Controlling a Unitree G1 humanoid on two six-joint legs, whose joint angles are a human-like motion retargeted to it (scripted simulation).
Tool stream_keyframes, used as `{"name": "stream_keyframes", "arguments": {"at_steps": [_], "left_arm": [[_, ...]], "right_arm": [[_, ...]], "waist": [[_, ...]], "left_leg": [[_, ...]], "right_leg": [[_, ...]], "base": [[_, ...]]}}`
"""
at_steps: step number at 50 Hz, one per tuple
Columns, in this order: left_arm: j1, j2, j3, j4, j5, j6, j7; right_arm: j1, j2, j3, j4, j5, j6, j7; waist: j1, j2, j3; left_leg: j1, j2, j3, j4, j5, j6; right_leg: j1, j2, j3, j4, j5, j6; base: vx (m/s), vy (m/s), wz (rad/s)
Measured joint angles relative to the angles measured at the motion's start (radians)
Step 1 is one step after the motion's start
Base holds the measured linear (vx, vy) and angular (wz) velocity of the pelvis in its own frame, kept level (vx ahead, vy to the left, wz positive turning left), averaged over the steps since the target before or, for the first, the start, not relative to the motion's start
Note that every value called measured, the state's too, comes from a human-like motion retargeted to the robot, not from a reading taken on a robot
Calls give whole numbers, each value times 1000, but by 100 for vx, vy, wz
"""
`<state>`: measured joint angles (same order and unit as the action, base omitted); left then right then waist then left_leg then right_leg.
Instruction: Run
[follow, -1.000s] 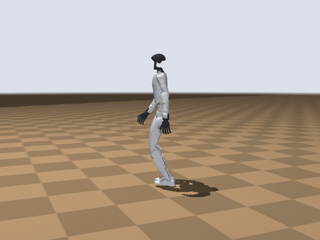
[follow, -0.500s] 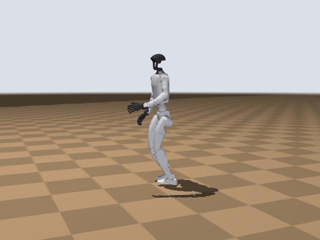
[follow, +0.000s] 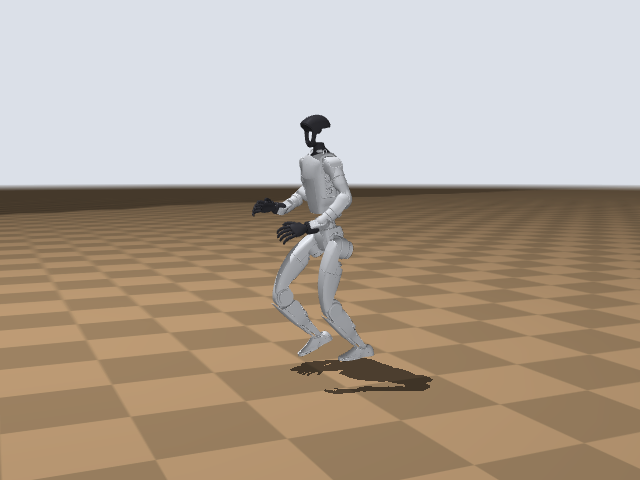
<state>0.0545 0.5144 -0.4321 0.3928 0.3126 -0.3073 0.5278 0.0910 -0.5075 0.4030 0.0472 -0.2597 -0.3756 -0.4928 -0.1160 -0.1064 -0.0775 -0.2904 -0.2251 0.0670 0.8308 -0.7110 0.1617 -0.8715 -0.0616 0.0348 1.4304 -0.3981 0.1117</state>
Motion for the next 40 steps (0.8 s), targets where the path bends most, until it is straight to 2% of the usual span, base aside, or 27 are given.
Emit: {"name": "stream_keyframes", "arguments": {"at_steps": [5, 8, 10, 13, 17, 20, 22, 25, 27, 30, 32, 35, 37, 40], "left_arm": [[17, -11, -24, -5, 13, -60, 15], [22, -5, -35, -35, 21, -85, 19], [38, -14, -39, -57, 33, -92, 27], [37, -3, -27, -105, 48, -81, 34], [28, 2, 1, -126, 67, -28, 44], [27, 7, 23, -122, 81, -3, 43], [46, 18, 41, -146, 74, -6, 27], [100, 46, 67, -213, 44, -30, -1], [128, 61, 78, -252, 20, -54, -22], [143, 69, 82, -295, -12, -79, -45], [136, 61, 78, -315, -21, -84, -45], [109, 54, 63, -342, 0, -89, -40], [68, 56, 52, -351, 32, -84, -36], [-21, 66, 35, -335, 83, -61, -22]], "right_arm": [[65, -22, 0, -9, -27, -15, -25], [102, -28, 1, -30, -29, -31, -44], [121, -24, 9, -48, -34, -41, -61], [97, -41, -5, -85, -43, -47, -97], [-15, -58, -27, -105, -75, -19, -136], [-126, -58, -41, -98, -95, 4, -155], [-175, -47, -48, -98, -84, 14, -157], [-185, -26, -49, -109, -50, 13, -145], [-159, -15, -42, -112, -32, 8, -125], [-108, -8, -30, -98, -29, -9, -79], [-79, -5, -18, -83, -35, -14, -50], [-26, 5, 6, -50, -47, -13, -5], [0, 16, 12, -22, -57, -4, 23], [28, 38, 7, 15, -77, 11, 51]], "waist": [[-28, 79, -88], [-5, 125, -117], [17, 131, -128], [52, 136, -118], [101, 119, -63], [137, 88, -25], [154, 62, -14], [180, 18, -23], [185, -17, -48], [162, -71, -95], [137, -92, -117], [107, -105, -132], [85, -114, -121], [49, -114, -82]], "left_leg": [[2, 106, -17, -26, 303, -158], [-46, 179, -32, 145, 401, -209], [-69, 212, -18, 311, 409, -203], [-120, 277, -17, 586, 356, -167], [-227, 359, -12, 883, 227, -68], [-356, 383, 1, 949, 135, 11], [-438, 364, 26, 873, 101, 37], [-505, 306, 84, 620, 97, 24], [-510, 242, 124, 379, 140, -16], [-478, 108, 169, 2, 264, -81], [-450, 35, 177, -136, 317, -91], [-449, -20, 179, -72, 284, -51], [-433, -51, 173, 34, 200, 9], [-388, -72, 160, 184, 42, 90]], "right_leg": [[23, 130, -25, -423, 108, 56], [49, 208, -46, -549, 167, 64], [42, 235, -52, -484, 144, 45], [58, 260, -76, -357, 0, -37], [105, 265, -83, -210, -269, -150], [173, 237, -72, -197, -386, -169], [240, 206, -60, -240, -386, -147], [351, 156, -34, -344, -290, -80], [410, 105, -27, -406, -178, -18], [457, -2, -37, -414, -16, 68], [468, -66, -47, -342, 45, 96], [469, -143, -65, -158, 73, 104], [449, -200, -68, 1, 69, 93], [368, -264, -59, 213, 7, 42]], "base": [[12, -5, 26], [0, 0, 0], [-6, -4, 8], [-5, -4, 30], [-7, -4, 44], [-5, -2, 61], [-1, 2, 74], [4, 6, 74], [7, 7, 96], [5, 7, 128], [0, 6, 111], [-2, 5, 65], [-2, 6, 32], [-2, 4, 4]]}}
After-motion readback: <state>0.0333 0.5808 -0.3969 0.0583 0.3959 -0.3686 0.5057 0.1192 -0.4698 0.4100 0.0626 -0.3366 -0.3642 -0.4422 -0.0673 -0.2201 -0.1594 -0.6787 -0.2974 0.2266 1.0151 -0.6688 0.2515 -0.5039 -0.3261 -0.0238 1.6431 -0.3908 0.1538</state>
